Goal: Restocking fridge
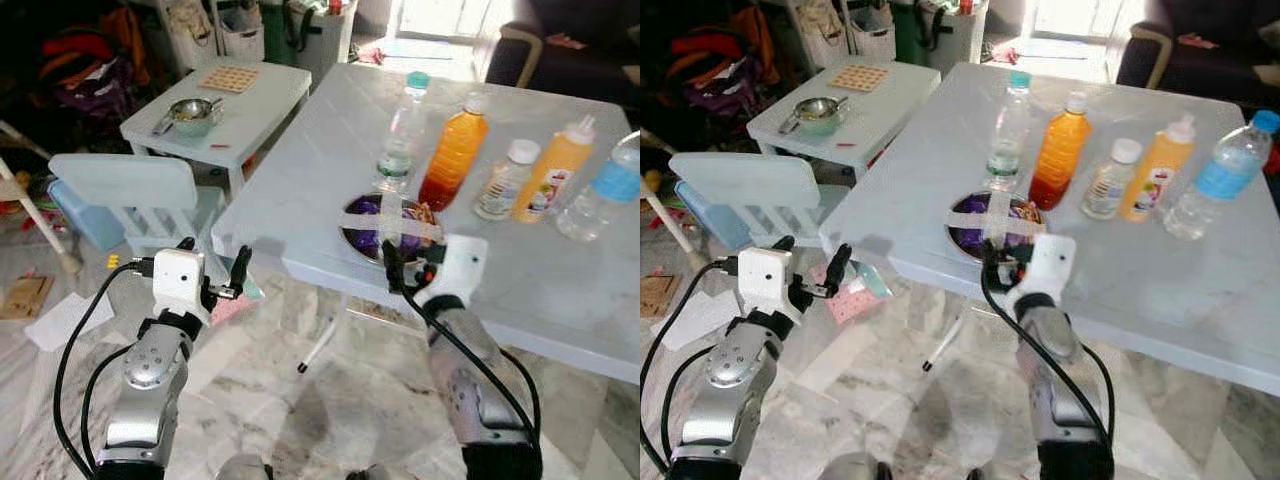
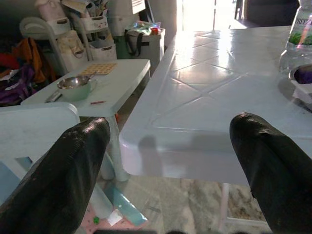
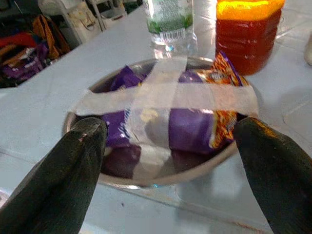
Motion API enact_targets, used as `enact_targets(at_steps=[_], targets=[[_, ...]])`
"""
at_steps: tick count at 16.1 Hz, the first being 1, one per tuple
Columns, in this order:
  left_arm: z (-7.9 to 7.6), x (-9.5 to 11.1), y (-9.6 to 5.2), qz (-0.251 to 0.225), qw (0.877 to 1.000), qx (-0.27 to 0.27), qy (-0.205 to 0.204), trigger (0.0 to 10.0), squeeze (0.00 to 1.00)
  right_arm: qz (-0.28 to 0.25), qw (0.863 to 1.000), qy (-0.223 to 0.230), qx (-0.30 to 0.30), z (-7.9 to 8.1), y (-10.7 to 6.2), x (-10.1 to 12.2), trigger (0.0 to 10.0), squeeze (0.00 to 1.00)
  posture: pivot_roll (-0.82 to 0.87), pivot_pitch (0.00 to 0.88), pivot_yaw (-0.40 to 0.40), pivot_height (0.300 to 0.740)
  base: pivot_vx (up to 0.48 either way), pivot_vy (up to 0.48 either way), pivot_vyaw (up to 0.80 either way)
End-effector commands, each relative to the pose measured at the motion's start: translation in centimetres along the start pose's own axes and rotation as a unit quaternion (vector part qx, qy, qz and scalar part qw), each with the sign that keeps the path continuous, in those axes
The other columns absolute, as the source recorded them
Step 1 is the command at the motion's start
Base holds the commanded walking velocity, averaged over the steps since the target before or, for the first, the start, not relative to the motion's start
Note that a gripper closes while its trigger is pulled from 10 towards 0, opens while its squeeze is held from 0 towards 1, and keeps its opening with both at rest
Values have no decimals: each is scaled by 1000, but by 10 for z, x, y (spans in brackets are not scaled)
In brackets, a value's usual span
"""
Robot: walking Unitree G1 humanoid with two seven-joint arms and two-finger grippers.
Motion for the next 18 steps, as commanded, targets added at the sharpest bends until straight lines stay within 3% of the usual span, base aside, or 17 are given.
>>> enact_targets(at_steps=[1,5,7,10,14,18], targets=[[0,5,1,-5,1000,-7,2,10000,0,-11,1000,-5,-8,-2,-2,8,10000,0,79,19,-3,740,0,0,0],[-2,5,5,-7,1000,-11,1,10000,0,0,1000,-13,-26,-9,-4,13,10000,0,69,14,-3,740,0,0,0],[-4,4,5,-7,1000,-13,1,10000,0,31,999,9,-38,-12,0,2,10000,0,72,13,-3,740,0,0,0],[-4,5,5,-7,1000,-14,0,10000,0,73,997,-10,-35,-6,8,-8,10000,0,85,14,-6,740,0,0,0],[-3,5,4,-8,1000,-12,3,10000,0,69,997,18,-34,1,22,3,10000,0,92,18,-9,740,0,0,0],[-4,5,5,-8,1000,-15,3,10000,0,107,990,76,-58,1,30,0,10000,0,91,20,-8,740,0,0,0]])
Point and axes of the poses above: a point about 5 cm out from each wrist's last joint towards the gripper, its own y axis pointing out of the wrist towards the gripper, its own x axis along the axis of the wrist's last joint, z = x × y, the point moved 2 cm from there along y, pointing out of the wrist towards the gripper, and after that the axes turned 9 degrees about -y, right-handed, at the moved point
